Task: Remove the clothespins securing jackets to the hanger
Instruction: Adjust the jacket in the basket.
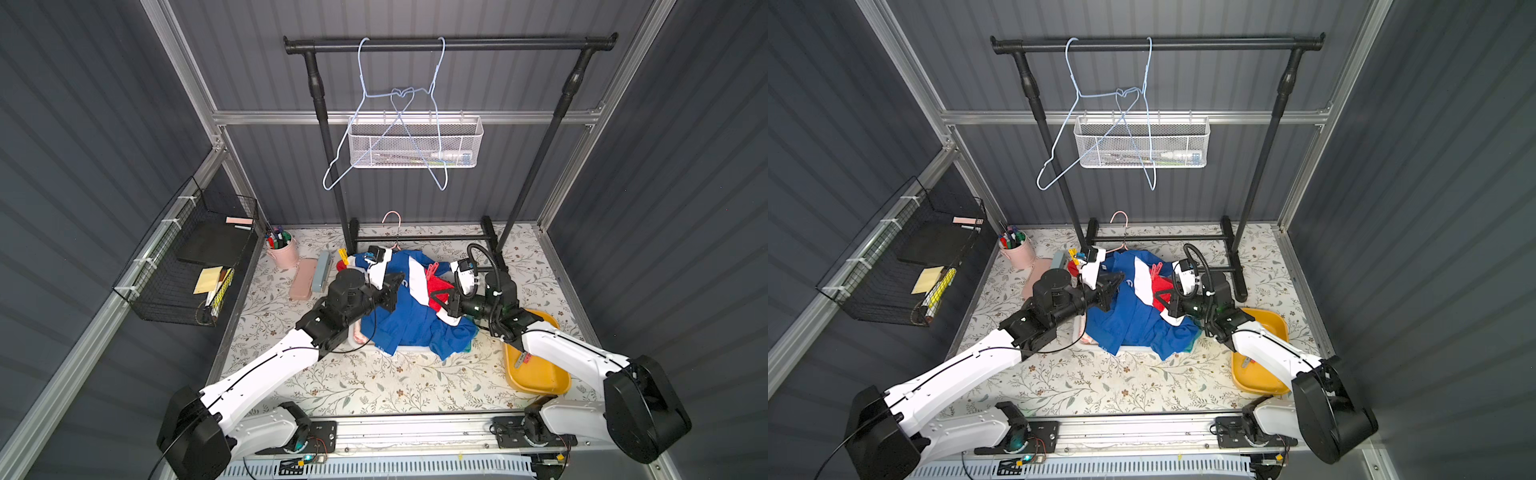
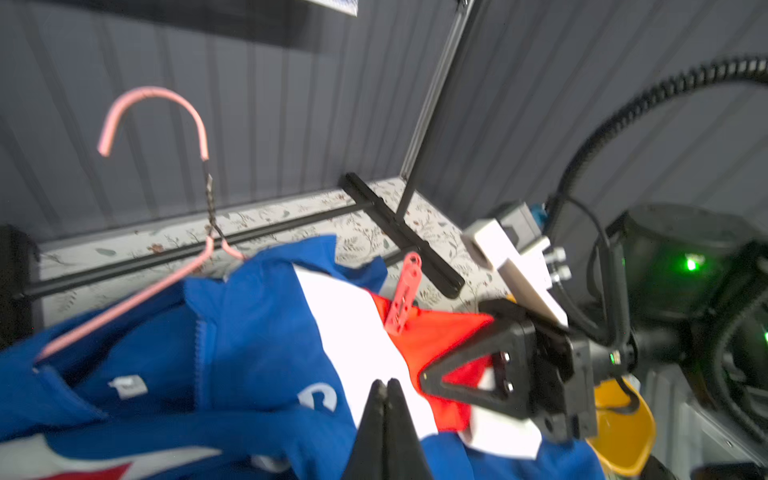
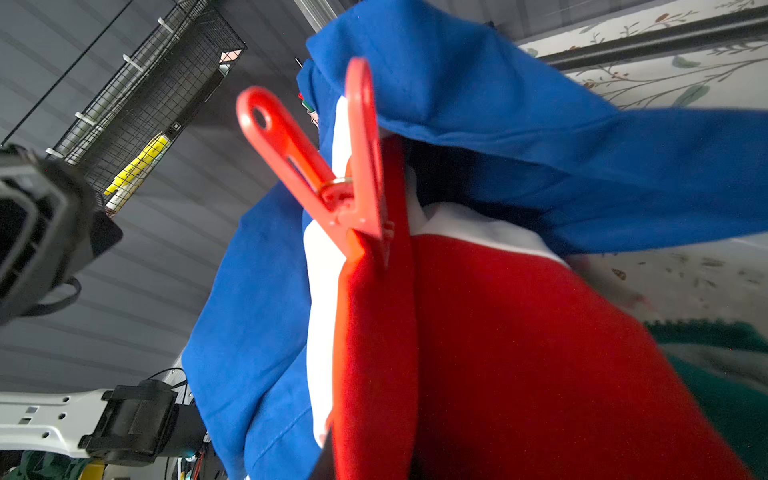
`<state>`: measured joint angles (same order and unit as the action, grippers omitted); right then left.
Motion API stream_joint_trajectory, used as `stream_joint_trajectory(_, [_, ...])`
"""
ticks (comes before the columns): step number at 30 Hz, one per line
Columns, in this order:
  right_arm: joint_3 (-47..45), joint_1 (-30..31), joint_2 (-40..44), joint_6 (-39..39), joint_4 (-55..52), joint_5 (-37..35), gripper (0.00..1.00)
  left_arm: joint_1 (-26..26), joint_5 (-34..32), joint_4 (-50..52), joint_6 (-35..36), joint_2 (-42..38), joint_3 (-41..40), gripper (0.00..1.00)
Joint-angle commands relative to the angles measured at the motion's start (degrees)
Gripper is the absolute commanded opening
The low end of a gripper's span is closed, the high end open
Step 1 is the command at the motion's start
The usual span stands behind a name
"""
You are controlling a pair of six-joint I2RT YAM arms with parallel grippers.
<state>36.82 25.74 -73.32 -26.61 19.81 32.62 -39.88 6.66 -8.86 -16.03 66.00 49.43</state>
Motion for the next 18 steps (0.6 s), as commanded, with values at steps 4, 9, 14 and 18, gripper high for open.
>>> stream_joint_trajectory(4, [0.8,-0.2,0.0,1.3,-5.4,1.2,0.00,-1.7,8.6,-2.2,-4.3,1.6,-4.4,0.00])
stream_joint_trajectory(9, [1.8,-0.2,0.2,2.2,-6.9,1.2,0.00,-5.4,7.3,-4.9,-7.6,4.9,-7.7,0.00])
stream_joint_trajectory(14, [2.4,-0.2,0.3,1.5,-6.6,1.4,0.00,-6.0,6.4,-9.2,-10.6,7.6,-12.5,0.00])
stream_joint_trajectory(18, [4.0,-0.2,-0.7,1.6,-7.6,2.4,0.00,-6.0,7.3,-13.3,-12.3,14.3,-15.2,0.00])
